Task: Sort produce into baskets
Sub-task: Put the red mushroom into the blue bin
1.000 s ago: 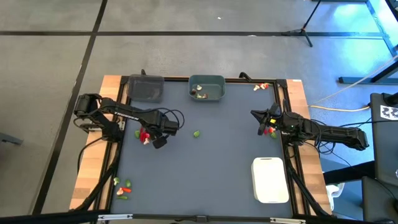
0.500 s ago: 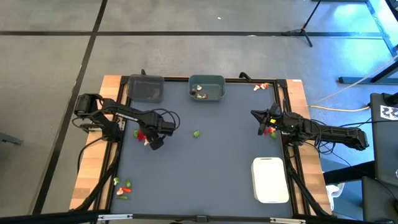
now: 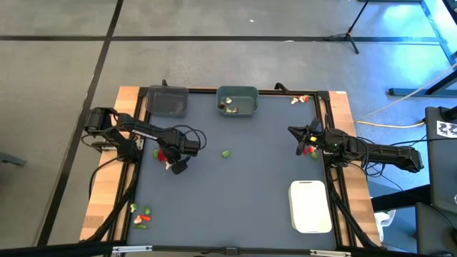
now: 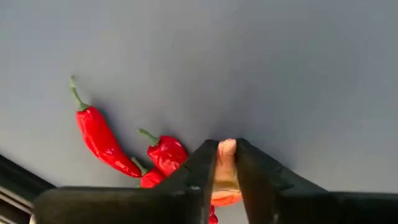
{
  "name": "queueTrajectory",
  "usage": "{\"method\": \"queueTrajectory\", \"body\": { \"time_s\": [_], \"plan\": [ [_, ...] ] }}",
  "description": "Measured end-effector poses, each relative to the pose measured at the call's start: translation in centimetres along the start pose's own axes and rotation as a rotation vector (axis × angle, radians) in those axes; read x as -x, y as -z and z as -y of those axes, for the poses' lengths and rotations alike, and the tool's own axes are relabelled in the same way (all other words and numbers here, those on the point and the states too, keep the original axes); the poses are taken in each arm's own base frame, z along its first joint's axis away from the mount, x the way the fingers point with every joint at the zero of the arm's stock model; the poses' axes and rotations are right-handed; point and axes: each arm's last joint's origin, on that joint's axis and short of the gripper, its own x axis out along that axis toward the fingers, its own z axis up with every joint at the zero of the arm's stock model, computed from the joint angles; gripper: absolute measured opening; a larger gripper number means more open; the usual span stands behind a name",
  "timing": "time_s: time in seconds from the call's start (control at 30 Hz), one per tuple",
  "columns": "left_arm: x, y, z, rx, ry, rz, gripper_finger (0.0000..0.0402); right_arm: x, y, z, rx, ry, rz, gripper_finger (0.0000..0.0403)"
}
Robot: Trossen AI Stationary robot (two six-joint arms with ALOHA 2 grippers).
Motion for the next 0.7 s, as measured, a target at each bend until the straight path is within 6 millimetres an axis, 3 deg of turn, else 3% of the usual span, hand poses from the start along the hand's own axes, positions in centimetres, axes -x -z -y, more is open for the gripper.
{"method": "queueTrajectory", "body": {
  "time_s": [0.17,0.33,0.7],
  "plan": [
    [0.6,-0.4,0.2,-0.035,0.003,0.020,0.0017,0.0,0.0,0.0,0.000,0.000,0.000,0.0026],
    [2.1,-1.4,0.7,-0.072,0.009,0.093,0.0015,0.0,0.0,0.0,0.000,0.000,0.000,0.0026],
    [7.8,-5.3,1.7,-0.119,0.102,0.381,0.0026,0.0,0.0,0.0,0.000,0.000,0.000,0.0026]
  ]
}}
